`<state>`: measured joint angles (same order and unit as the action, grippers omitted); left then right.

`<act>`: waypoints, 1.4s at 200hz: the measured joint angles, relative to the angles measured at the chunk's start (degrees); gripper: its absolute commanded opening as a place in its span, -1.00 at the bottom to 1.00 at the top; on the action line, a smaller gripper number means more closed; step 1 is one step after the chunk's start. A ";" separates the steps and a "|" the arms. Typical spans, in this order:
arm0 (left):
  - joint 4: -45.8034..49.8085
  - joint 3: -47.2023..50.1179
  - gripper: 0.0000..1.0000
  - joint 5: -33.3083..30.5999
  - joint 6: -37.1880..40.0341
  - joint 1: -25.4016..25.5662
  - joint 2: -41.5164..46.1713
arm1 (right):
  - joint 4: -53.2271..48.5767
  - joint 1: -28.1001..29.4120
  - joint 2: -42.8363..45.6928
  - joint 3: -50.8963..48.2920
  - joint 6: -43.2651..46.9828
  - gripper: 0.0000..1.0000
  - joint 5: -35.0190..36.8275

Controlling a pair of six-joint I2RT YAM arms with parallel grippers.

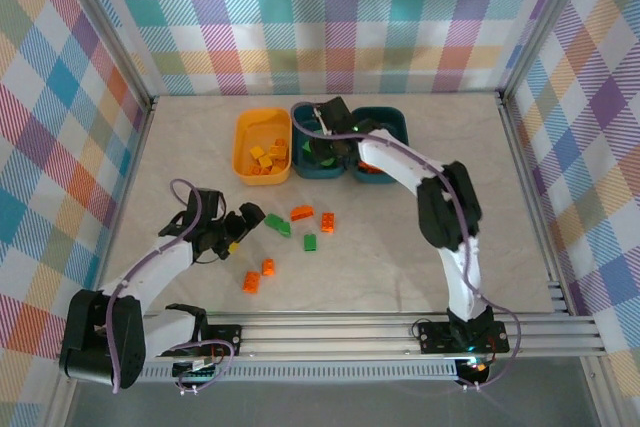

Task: Sort the legos into containers by color

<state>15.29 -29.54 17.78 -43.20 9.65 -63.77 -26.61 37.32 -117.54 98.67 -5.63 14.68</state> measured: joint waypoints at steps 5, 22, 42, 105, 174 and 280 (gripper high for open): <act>0.22 -0.22 1.00 -0.52 0.02 0.00 0.81 | 0.83 1.29 3.30 -3.21 -0.48 0.40 0.33; 0.68 -0.24 1.00 -2.27 -0.33 0.00 3.48 | 3.98 6.91 11.89 -11.10 -2.91 0.34 0.87; 0.66 0.63 1.00 -3.91 -1.77 0.00 5.57 | 6.75 14.69 15.98 -16.31 -5.42 0.31 1.20; 1.20 2.69 1.00 -4.94 -3.98 0.00 5.99 | 4.57 24.61 3.08 -15.87 -8.85 0.33 0.37; 4.59 5.20 1.00 -5.29 -4.20 0.00 13.70 | 0.96 24.20 -4.81 -7.69 -10.23 0.32 1.01; 4.72 5.20 1.00 -5.44 -4.15 0.00 11.74 | -0.48 24.15 -5.99 -7.74 -10.34 -0.03 1.38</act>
<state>20.01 -24.34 12.34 -47.35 9.65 -52.03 -27.09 61.47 -123.52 90.94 -15.97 16.05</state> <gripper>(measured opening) 0.999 0.507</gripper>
